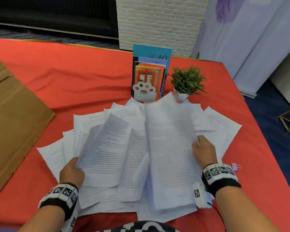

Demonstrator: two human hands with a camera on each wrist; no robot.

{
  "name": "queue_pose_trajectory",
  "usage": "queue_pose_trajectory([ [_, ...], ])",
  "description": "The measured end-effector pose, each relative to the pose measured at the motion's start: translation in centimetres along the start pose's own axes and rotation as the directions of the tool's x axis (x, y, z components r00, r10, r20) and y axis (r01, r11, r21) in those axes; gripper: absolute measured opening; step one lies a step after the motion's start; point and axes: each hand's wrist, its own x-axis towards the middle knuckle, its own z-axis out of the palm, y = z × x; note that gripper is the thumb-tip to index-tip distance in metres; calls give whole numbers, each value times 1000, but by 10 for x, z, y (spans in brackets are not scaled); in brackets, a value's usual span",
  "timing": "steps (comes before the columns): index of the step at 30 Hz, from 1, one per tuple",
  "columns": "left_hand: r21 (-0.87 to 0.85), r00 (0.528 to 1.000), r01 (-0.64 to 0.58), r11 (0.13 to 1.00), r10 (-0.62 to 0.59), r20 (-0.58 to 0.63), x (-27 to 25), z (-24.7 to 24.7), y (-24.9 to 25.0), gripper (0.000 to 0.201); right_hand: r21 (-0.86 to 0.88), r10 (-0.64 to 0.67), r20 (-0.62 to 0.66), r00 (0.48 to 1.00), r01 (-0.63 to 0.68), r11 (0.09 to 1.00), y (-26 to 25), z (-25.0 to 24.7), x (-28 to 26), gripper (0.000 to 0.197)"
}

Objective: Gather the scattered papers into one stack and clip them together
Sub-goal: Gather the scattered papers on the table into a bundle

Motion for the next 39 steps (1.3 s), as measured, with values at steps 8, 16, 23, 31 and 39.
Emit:
queue_pose_trajectory([
  [8,-28,998,10,1000,-12,-59,7,-10,-6,42,354,-10,-120,993,52,934,-35,-16,18,7],
  [16,-42,998,-42,998,44,44,-15,10,2,42,346,193,243,951,-271,898,-19,68,-14,13],
  [23,-152,987,-37,988,60,148,-30,20,6,38,-66,258,226,939,-249,966,-5,104,-36,27],
  [31,33,997,-23,999,26,-73,12,-1,-27,17,-201,328,19,944,-318,926,2,87,-21,30],
  [39,138,989,-58,989,38,141,15,15,-44,18,79,-20,165,986,7,997,6,82,-9,25],
])
